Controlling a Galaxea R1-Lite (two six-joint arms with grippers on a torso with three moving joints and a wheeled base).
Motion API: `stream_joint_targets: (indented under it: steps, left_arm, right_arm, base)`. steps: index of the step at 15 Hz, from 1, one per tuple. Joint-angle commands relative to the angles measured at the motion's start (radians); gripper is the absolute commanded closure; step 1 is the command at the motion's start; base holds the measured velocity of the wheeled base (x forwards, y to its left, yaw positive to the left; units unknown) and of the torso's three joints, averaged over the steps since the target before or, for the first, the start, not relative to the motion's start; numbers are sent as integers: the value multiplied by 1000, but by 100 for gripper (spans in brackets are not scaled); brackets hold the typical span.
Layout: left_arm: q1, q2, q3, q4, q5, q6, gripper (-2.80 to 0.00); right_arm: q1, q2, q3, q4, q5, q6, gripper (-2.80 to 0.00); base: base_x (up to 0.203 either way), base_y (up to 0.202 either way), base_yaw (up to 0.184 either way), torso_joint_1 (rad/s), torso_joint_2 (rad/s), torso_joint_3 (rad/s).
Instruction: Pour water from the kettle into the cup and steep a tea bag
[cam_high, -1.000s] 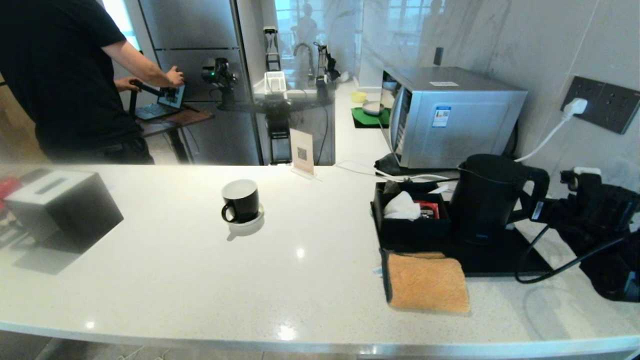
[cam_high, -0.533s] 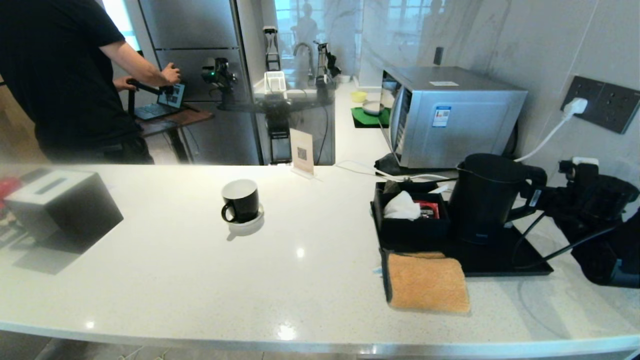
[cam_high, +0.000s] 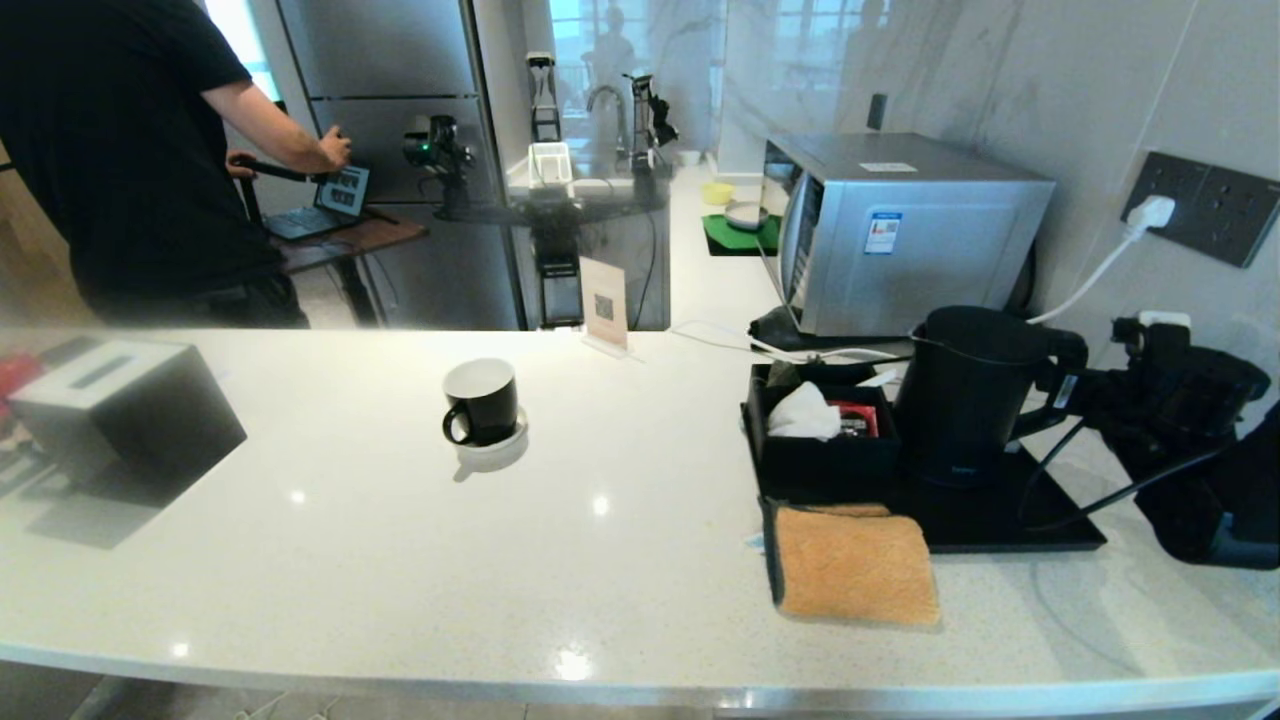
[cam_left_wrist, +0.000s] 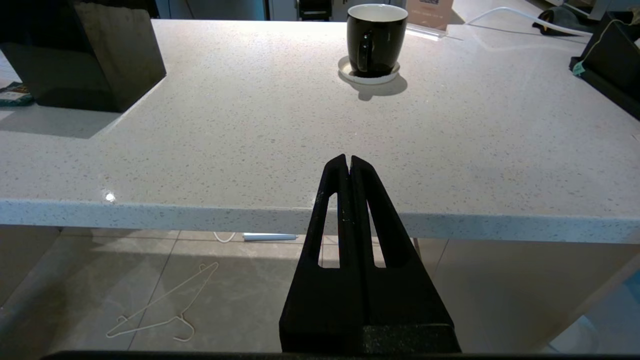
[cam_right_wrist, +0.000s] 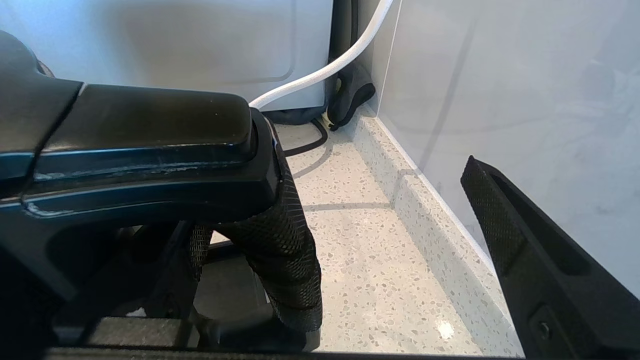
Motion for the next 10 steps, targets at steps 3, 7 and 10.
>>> stream_joint_targets:
  steps: [3,7,10]
  left_arm:
    - [0,1,0,0,1,-1,0]
    - [0,0,0,0,1,-1,0]
    - [0,0,0,0,1,-1,0]
  right_arm:
    - [0,-3,0,-11,-2,-5,-280]
    - [0,-3,4,-13,-4,-13,0]
    - [1,-5,9,-39,-2,-2,0]
  base:
    - [0,0,0,0,0,0]
    - [0,0,0,0,0,0]
    - [0,0,0,0,0,0]
